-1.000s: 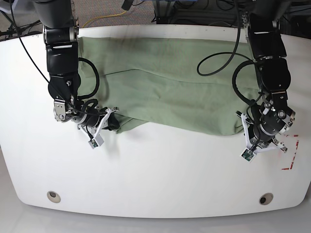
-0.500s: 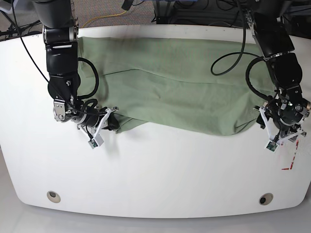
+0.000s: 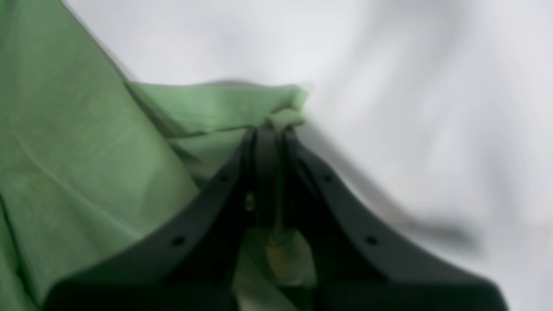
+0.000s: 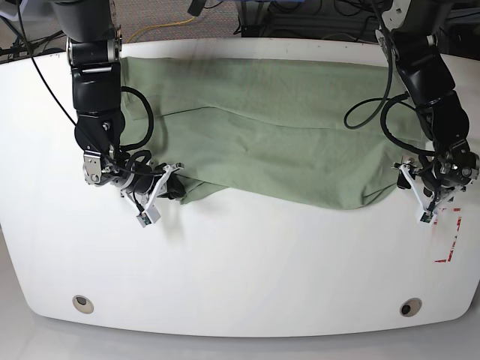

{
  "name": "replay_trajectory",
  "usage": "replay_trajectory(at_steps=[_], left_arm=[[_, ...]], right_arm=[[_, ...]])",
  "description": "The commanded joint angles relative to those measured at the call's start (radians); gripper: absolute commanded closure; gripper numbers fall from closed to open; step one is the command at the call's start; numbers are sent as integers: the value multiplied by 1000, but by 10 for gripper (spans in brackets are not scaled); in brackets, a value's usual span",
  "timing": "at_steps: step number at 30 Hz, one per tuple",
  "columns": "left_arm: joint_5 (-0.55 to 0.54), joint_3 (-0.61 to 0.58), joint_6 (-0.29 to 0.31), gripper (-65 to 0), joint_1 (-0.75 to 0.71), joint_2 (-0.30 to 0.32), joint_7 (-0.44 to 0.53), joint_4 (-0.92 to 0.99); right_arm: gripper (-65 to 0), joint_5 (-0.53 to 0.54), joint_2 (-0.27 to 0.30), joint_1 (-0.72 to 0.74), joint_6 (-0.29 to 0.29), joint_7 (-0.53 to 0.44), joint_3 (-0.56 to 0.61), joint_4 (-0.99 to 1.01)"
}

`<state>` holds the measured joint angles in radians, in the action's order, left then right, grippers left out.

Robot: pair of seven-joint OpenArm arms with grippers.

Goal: Fold the T-shirt properly

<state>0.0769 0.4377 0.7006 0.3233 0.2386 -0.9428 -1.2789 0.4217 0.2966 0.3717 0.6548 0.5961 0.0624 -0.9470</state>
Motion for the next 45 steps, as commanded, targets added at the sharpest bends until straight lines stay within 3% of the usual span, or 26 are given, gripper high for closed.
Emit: replay_trajectory(at_steps=[1, 10, 13, 17, 19, 23, 36, 42, 45], left_arm=[[-2, 2, -2, -382, 50, 15, 28, 58], [-2, -3, -2, -361, 98, 15, 94, 241], [-2, -3, -2, -274, 92, -2, 94, 244], [4, -12, -2, -67, 73, -15, 94, 244], [1, -44, -2, -28, 53, -15, 94, 241], [-1, -72, -2, -24, 27, -17, 92, 210], [7, -211, -2, -28, -235, -57, 44, -382], [8, -267, -2, -31, -333, -52, 44, -499], [8, -276, -2, -82, -356, -52, 44, -516]], right_arm=[[0, 13, 11, 25, 6, -14, -5, -16], [0, 13, 13, 25, 6, -14, -5, -16], [0, 13, 13, 25, 6, -14, -5, -16], [0, 13, 13, 25, 6, -14, -5, -16], [0, 13, 13, 25, 6, -14, -5, -16], [0, 13, 13, 25, 6, -14, -5, -16], [0, 13, 13, 25, 7, -14, -5, -16], [0, 13, 13, 25, 7, -14, -5, -16], [0, 13, 13, 25, 7, -14, -5, -16]])
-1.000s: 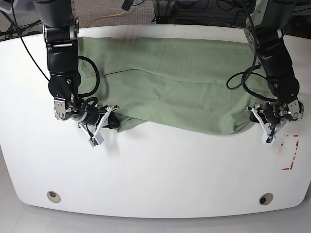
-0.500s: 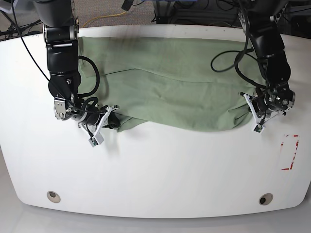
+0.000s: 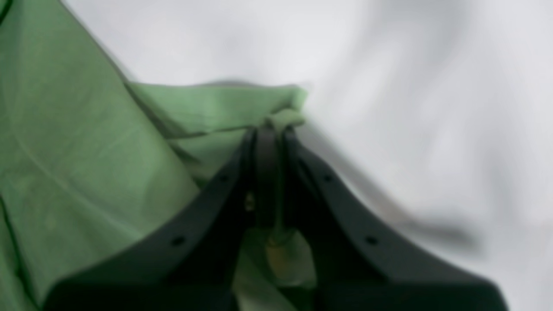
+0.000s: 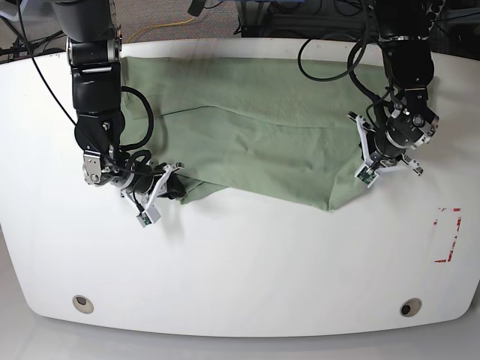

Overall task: Fold the T-shirt properly
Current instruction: 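Adjust the left gripper's hold on the hem, pulling it taut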

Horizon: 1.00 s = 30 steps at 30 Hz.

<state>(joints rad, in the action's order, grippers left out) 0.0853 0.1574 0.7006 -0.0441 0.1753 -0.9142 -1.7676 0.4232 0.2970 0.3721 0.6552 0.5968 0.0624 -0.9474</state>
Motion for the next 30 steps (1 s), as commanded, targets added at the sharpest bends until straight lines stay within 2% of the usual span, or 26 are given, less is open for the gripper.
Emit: replay_trajectory(at_steps=[1, 4, 7, 14, 18, 22, 27, 30], left_arm=[[0, 5, -2, -131, 8, 11, 16, -27], [-2, 6, -2, -282, 10, 10, 16, -31], [-2, 6, -2, -363, 11, 10, 16, -77], [-5, 29, -2, -367, 80, 3, 10, -97], [-3, 130, -2, -367, 174, -56, -67, -51], [0, 225, -2, -367, 277, -66, -85, 56], [-2, 242, -2, -367, 347, -63, -78, 208], [-2, 245, -2, -367, 390, -49, -38, 329]], right_arm=[[0, 12, 12, 25, 7, -15, -5, -15], [0, 12, 12, 25, 7, -15, -5, -15], [0, 12, 12, 25, 7, -15, -3, -15], [0, 12, 12, 23, 7, -15, -3, -15], [0, 12, 12, 11, 7, -15, -3, -15], [0, 10, 12, 3, 7, -15, -5, -38], [0, 10, 12, -12, 7, -16, -5, -43], [0, 10, 11, -14, 7, -16, -5, -43]])
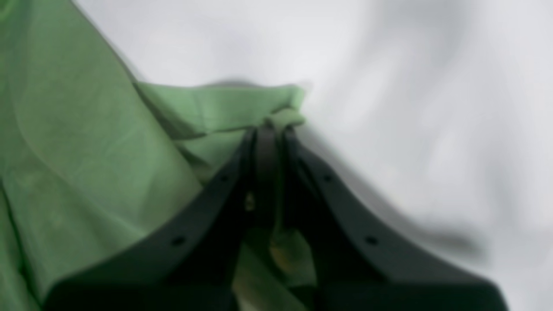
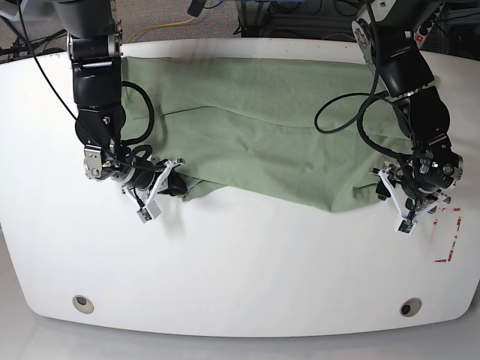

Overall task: Fold the T-shirt properly
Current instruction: 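Adjust the left gripper's hold on the hem, pulling it taut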

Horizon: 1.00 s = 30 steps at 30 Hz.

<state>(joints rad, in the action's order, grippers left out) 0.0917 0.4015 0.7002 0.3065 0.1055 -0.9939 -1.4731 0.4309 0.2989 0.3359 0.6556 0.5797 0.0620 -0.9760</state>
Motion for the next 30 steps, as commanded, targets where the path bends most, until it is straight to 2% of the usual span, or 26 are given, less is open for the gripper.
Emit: replay_trajectory(at_steps=[1, 9, 12, 19, 20, 21, 26, 30], left_arm=[[-8, 1, -2, -367, 46, 38, 60, 75], [-10, 3, -2, -367, 109, 55, 171, 309], [-11, 3, -2, -367, 113, 82, 195, 369], [-10, 0, -2, -364, 145, 99, 228, 496], [-10, -3, -2, -350, 145, 110, 229, 506], [-10, -5, -2, -307, 145, 116, 231, 515], [-8, -6, -2, -36, 144, 122, 231, 541], [-8, -46, -2, -18, 139, 122, 232, 487]], right_arm=[[0, 4, 9, 22, 7, 1, -4, -14], [0, 4, 10, 22, 7, 1, -4, -14], [0, 4, 10, 22, 7, 1, -4, -14], [0, 3, 10, 22, 7, 1, -4, -14], [0, 3, 10, 22, 7, 1, -4, -14], [0, 3, 10, 24, 7, 1, -4, -14], [0, 1, 12, 24, 7, 1, -4, -16], [0, 1, 12, 27, 7, 1, -3, -31]])
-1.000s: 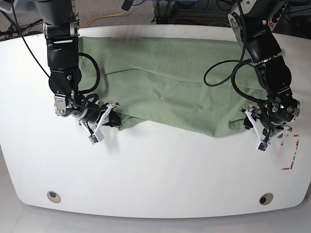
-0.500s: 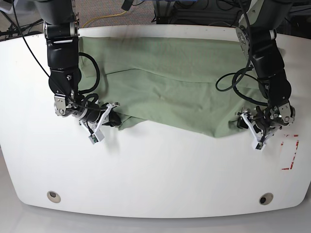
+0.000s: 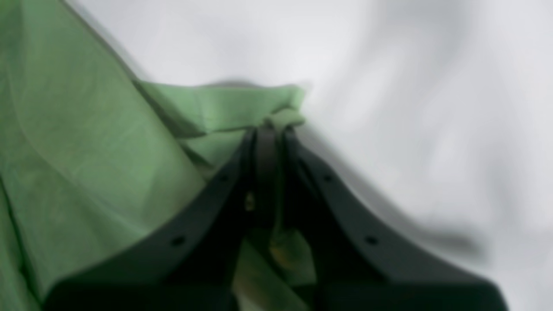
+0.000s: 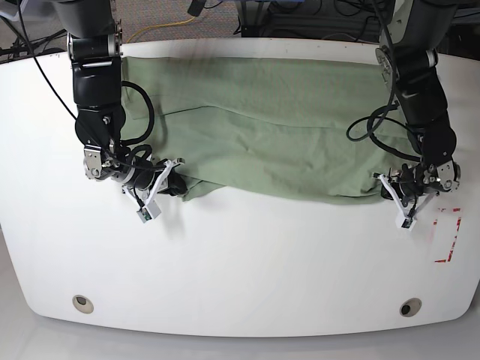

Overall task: Fold the T-shirt properly
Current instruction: 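Adjust the left gripper's hold on the hem, pulling it taut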

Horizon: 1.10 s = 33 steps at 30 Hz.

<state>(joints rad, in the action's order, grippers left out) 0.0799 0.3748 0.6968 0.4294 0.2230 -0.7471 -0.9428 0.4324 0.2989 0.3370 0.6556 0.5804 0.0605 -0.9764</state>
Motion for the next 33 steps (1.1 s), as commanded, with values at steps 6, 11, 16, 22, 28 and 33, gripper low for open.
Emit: replay_trajectory(at_steps=[6, 11, 16, 22, 28, 33], left_arm=[[4, -90, 1, -15, -17, 5, -22, -229], [5, -158, 1, -15, -34, 22, -22, -327], [5, -201, 1, -15, -53, 32, -25, -419], [5, -199, 1, -25, -45, 62, -75, -434], [-1, -132, 1, -325, -59, 60, -76, -391], [-6, -79, 1, -389, -60, 54, -75, -307]], right_arm=[[0, -4, 29, 30, -3, 2, 0, -89], [0, -4, 41, 67, -3, 2, 0, -86], [0, -4, 72, 110, -3, 5, 0, -88], [0, -4, 99, 139, -1, 5, 3, -89], [0, -4, 96, 132, 0, 5, 3, -89], [0, 1, 96, 106, -1, 5, 0, -89]])
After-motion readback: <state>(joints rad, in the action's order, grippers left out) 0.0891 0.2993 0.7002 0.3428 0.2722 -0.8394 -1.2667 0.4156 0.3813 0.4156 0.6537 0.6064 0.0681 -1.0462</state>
